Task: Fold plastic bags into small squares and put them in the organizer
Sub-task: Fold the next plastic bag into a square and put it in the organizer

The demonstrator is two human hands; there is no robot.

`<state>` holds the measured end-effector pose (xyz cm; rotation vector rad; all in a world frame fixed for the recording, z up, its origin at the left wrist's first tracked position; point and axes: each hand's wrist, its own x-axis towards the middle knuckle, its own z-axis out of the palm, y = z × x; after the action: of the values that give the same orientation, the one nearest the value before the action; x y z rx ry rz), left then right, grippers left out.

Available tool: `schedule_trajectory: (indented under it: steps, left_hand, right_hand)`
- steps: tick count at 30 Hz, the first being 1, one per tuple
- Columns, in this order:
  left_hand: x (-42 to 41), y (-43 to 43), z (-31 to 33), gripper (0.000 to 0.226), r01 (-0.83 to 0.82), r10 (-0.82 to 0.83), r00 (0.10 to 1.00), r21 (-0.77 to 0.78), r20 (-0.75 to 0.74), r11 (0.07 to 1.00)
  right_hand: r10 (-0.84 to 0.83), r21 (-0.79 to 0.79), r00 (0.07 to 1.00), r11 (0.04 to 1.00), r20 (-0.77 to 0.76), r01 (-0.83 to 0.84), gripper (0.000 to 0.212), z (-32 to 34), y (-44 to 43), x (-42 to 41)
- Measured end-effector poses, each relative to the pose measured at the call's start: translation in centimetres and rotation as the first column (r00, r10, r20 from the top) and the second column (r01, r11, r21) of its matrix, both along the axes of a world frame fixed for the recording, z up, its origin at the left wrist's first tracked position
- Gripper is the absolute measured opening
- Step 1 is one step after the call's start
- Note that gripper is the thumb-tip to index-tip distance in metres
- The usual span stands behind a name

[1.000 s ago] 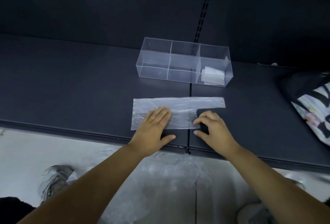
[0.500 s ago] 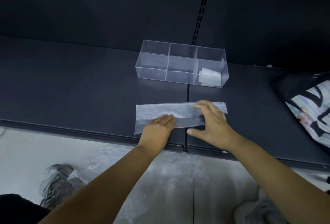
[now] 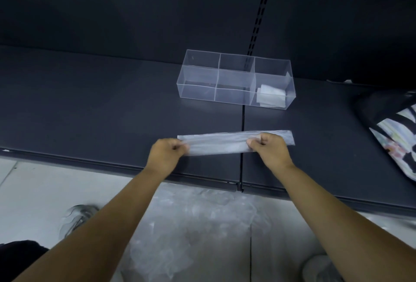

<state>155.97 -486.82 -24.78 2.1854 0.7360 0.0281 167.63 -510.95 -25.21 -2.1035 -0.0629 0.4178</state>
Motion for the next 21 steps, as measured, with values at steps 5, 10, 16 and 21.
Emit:
schedule_trajectory:
  steps: [5, 10, 16, 21]
  left_hand:
    - [0.8, 0.0, -0.5, 0.024, -0.158, 0.161, 0.985, 0.055, -0.064, 0.986]
    - [0.8, -3.5, 0.0, 0.023, -0.239, 0.212, 0.971, 0.457, 0.111, 0.857]
    - [0.5, -6.7, -3.0, 0.048, 0.333, -0.329, 0.939, 0.52, -0.103, 0.787]
    - [0.3, -6.5, -4.2, 0.061, 0.392, -0.321, 0.92, 0.55, -0.225, 0.737]
  right_hand:
    - [-0.152, -0.065, 0.988, 0.986, 0.027, 0.154, 0.014, -0.5, 1.6, 0.2]
    - [-0.18, -0.193, 0.983, 0.964, 0.043, 0.185, 0.016, -0.2, 2.6, 0.3]
    - [-0.154, -0.284, 0.985, 0.944, 0.074, 0.169, 0.016, -0.1, 3.0, 0.1]
    - [0.114, -0.348, 0.82, 0.931, 0.561, 0.108, 0.044, 0.2, 3.8, -2.6]
